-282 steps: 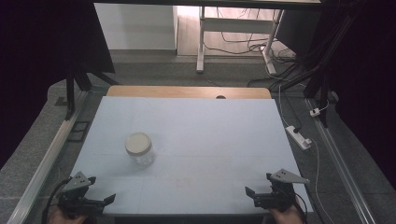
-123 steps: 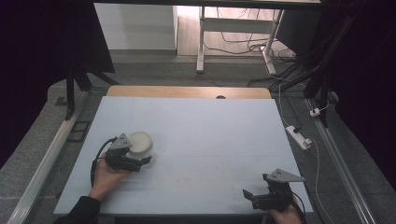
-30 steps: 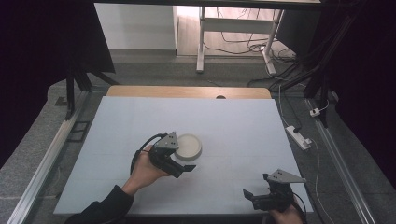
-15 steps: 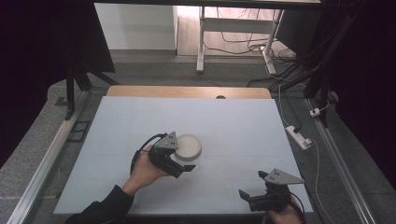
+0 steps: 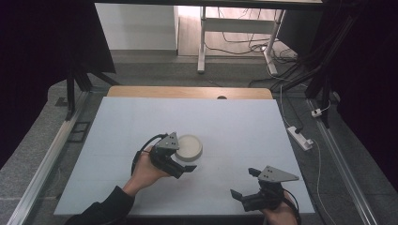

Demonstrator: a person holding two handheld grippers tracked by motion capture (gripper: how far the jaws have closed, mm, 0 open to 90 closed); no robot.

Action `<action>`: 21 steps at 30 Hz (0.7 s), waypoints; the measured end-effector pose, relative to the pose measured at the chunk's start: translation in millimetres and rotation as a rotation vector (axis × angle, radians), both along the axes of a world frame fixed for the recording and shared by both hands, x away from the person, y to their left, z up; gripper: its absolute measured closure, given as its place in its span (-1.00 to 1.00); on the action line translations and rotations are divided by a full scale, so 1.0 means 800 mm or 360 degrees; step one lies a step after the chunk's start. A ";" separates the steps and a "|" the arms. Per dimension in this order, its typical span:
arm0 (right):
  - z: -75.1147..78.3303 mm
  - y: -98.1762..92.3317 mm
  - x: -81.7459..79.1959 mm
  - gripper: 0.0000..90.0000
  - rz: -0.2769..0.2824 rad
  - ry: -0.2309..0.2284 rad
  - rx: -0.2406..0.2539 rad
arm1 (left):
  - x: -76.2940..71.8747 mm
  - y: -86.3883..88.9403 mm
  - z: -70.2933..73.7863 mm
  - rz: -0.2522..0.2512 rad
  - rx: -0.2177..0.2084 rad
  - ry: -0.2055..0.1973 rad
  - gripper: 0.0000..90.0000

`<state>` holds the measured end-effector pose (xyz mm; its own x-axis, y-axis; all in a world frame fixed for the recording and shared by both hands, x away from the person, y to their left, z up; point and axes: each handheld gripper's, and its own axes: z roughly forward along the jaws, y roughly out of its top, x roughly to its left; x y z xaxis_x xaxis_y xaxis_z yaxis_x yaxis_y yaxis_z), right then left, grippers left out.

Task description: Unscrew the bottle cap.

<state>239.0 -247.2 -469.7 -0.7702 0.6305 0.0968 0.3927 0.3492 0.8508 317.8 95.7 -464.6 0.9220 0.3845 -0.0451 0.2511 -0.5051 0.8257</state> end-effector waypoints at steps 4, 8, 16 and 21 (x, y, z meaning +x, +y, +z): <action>0.005 0.009 0.002 -1.00 0.0041 -0.0005 0.0046 | 0.000 0.000 0.001 -0.0001 -0.0003 -0.0001 -0.84; 0.011 0.017 0.007 -1.00 0.0071 -0.0002 0.0082 | 0.000 0.000 0.001 -0.0001 -0.0006 0.0001 -0.84; 0.025 0.044 0.014 -1.00 0.0168 -0.0008 0.0067 | -0.001 0.000 0.001 0.0000 -0.0004 -0.0004 -0.84; 0.027 0.057 0.018 -1.00 0.0207 -0.0008 0.0018 | -0.001 -0.001 0.000 0.0002 0.0011 -0.0018 -0.84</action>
